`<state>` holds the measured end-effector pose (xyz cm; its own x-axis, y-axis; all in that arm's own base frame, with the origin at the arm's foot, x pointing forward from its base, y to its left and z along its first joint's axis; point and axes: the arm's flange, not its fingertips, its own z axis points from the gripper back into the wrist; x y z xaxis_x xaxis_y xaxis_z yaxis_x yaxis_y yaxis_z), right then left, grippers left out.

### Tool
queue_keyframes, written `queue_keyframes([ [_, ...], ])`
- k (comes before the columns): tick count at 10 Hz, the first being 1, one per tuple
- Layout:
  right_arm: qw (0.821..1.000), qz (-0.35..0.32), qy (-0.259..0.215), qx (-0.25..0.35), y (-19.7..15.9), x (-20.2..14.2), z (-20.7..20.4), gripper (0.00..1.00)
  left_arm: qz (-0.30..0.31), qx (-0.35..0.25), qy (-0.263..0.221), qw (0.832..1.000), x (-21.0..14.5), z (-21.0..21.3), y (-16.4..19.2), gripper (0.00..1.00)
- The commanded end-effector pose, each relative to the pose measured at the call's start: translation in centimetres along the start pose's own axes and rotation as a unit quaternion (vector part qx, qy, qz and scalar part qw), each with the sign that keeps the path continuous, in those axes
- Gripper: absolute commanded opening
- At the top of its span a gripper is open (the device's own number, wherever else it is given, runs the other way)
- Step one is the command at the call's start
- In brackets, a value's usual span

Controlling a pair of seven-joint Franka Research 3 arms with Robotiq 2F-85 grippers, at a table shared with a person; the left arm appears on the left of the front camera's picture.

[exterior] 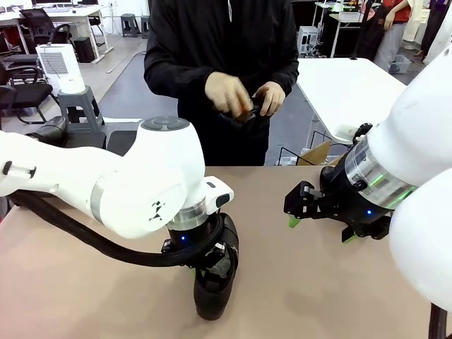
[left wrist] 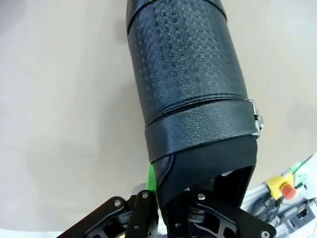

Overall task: Organize the shoes by placing them on the stand.
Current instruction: Place the Shoe from the middle of the table onto the Shoes Stand.

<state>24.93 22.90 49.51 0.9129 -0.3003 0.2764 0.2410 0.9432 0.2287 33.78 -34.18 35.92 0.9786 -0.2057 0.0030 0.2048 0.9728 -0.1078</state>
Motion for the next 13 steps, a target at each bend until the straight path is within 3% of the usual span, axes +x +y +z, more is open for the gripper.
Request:
queue_keyframes([
  [1, 1.000, 0.007, 0.005, 0.016, 0.0, 0.4, -0.1, 1.00, -0.044, -0.029, -0.012, 0.999, -1.1, 4.7, 1.8, 0.00],
  [3, 1.000, 0.007, 0.005, 0.016, 0.0, 0.4, -0.1, 1.00, -0.071, -0.021, -0.074, 0.994, -0.9, 9.4, 6.2, 0.00],
  [5, 1.000, 0.007, 0.005, 0.016, 0.0, 0.4, -0.1, 1.00, -0.084, 0.017, -0.100, 0.991, 1.0, 13.0, 11.6, 0.00],
  [8, 1.000, 0.007, 0.005, 0.016, 0.0, 0.4, -0.1, 1.00, -0.045, 0.032, -0.168, 0.984, 2.6, 17.3, 20.0, 0.00],
  [9, 1.000, 0.007, 0.005, 0.016, 0.0, 0.4, -0.1, 1.00, -0.012, 0.006, -0.180, 0.984, 2.7, 18.1, 20.2, 0.00],
  [10, 1.000, 0.007, 0.005, 0.016, 0.0, 0.4, -0.1, 1.00, -0.054, 0.032, -0.144, 0.988, 2.2, 17.3, 19.4, 0.00],
  [13, 1.000, 0.007, 0.005, 0.016, 0.0, 0.4, -0.1, 1.00, -0.039, 0.029, -0.150, 0.987, 2.4, 17.4, 20.7, 0.00],
])
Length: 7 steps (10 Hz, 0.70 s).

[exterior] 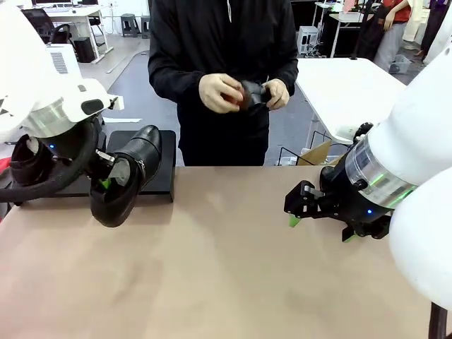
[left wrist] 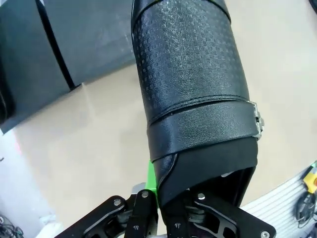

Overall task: Organize the shoes by placing them on the stand.
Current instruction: Place the Shoe from the middle of the table onto the Shoes Stand.

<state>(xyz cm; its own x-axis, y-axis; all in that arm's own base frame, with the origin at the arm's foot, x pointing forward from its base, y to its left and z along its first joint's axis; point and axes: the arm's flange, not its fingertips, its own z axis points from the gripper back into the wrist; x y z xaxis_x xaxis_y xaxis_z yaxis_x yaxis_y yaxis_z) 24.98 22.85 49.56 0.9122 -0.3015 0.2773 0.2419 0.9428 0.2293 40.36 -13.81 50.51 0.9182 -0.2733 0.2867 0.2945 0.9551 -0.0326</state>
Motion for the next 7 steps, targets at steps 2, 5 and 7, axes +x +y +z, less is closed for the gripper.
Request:
queue_keyframes([
  [2, 1.000, 0.007, 0.005, 0.016, 0.1, 0.4, -0.2, 1.00, 0.050, -0.006, -0.070, 0.996, 1.4, 0.6, 6.3, 0.00],
  [5, 1.000, 0.007, 0.005, 0.016, 0.1, 0.4, -0.2, 1.00, 0.094, 0.012, -0.092, 0.991, 4.5, -1.3, 14.2, 0.00],
  [7, 1.000, 0.007, 0.005, 0.016, 0.1, 0.4, -0.2, 1.00, 0.099, 0.017, -0.086, 0.991, 6.6, -3.3, 17.5, 0.00],
])
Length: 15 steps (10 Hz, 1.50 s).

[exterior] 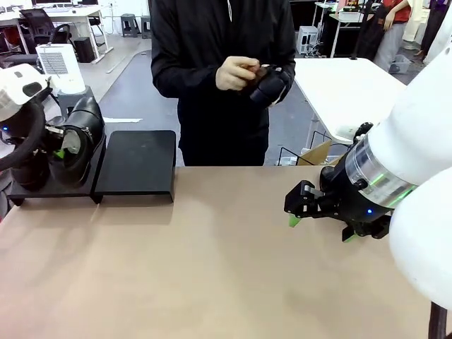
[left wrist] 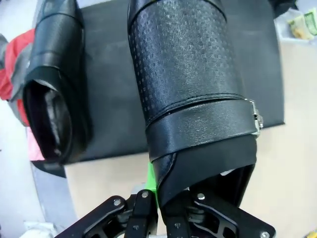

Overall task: Organize the shoes by placing them on the stand.
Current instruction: Place the Shoe from the middle of the table onto the Shoes Stand.

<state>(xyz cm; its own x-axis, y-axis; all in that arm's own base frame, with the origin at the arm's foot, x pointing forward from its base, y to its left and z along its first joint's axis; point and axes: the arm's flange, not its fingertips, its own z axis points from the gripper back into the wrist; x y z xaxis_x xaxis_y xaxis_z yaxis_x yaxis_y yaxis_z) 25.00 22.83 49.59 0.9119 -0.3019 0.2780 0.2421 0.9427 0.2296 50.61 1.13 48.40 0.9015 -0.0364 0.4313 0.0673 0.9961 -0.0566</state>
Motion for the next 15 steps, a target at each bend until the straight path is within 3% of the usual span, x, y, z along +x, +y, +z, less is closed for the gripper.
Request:
queue_keyframes([
  [1, 1.000, 0.008, 0.006, 0.016, 0.1, 0.3, -0.2, 1.00, -0.016, -0.004, -0.009, 1.000, 2.5, -1.4, 0.2, 0.00],
  [4, 1.000, 0.008, 0.006, 0.016, 0.1, 0.3, -0.2, 1.00, 0.003, 0.026, -0.040, 0.999, 3.0, -2.8, 1.6, 0.00],
  [11, 1.000, 0.008, 0.006, 0.016, 0.1, 0.3, -0.2, 1.00, 0.025, 0.023, -0.010, 0.999, 2.3, -5.2, 2.9, 0.00],
  [15, 1.000, 0.008, 0.006, 0.016, 0.1, 0.3, -0.2, 1.00, 0.035, 0.027, -0.017, 0.999, 2.2, -6.8, 3.4, 0.00],
])
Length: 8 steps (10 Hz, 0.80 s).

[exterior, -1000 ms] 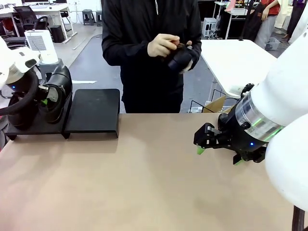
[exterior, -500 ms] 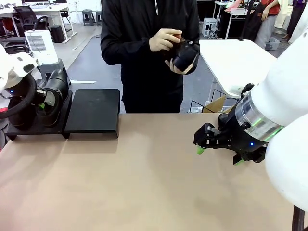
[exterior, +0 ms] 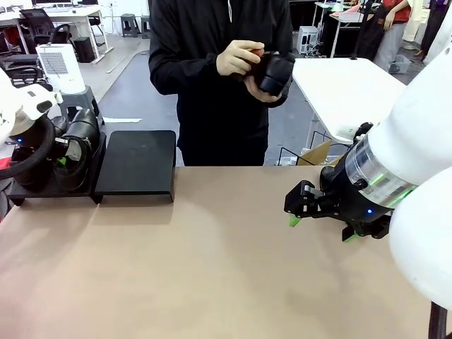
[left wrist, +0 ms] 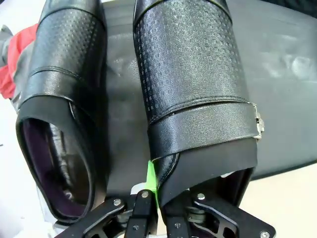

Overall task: Organize the shoes by placing them on the stand.
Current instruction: Place the Shoe from the middle of the table onto the Shoes Stand.

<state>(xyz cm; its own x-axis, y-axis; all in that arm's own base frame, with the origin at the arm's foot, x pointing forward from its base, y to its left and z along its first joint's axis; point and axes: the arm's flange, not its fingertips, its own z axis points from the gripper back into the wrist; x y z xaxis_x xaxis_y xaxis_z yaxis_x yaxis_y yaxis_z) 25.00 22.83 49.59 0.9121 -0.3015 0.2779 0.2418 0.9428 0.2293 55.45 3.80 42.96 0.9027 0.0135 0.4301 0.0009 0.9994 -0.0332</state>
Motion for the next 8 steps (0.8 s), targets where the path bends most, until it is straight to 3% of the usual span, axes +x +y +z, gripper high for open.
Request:
queue_keyframes([
  [1, 1.000, 0.007, 0.006, 0.016, 0.06, 0.34, -0.19, 1.00, 0.014, 0.001, -0.017, 1.000, 0.24, -0.30, 0.27, 0.00],
  [4, 1.000, 0.007, 0.006, 0.016, 0.06, 0.34, -0.19, 1.00, 0.023, 0.006, -0.010, 1.000, 0.26, -0.72, 0.37, 0.00],
  [5, 1.000, 0.007, 0.006, 0.016, 0.06, 0.34, -0.19, 1.00, 0.023, 0.009, -0.010, 1.000, 0.25, -0.64, 0.36, 0.14],
  [7, 1.000, 0.007, 0.006, 0.016, 0.06, 0.34, -0.19, 1.00, 0.028, 0.023, -0.022, 0.999, 0.35, -0.01, 0.41, 0.53],
  [8, 1.000, 0.007, 0.006, 0.016, 0.06, 0.34, -0.19, 1.00, 0.025, 0.034, -0.027, 0.999, 0.38, 0.25, 0.41, 0.62],
])
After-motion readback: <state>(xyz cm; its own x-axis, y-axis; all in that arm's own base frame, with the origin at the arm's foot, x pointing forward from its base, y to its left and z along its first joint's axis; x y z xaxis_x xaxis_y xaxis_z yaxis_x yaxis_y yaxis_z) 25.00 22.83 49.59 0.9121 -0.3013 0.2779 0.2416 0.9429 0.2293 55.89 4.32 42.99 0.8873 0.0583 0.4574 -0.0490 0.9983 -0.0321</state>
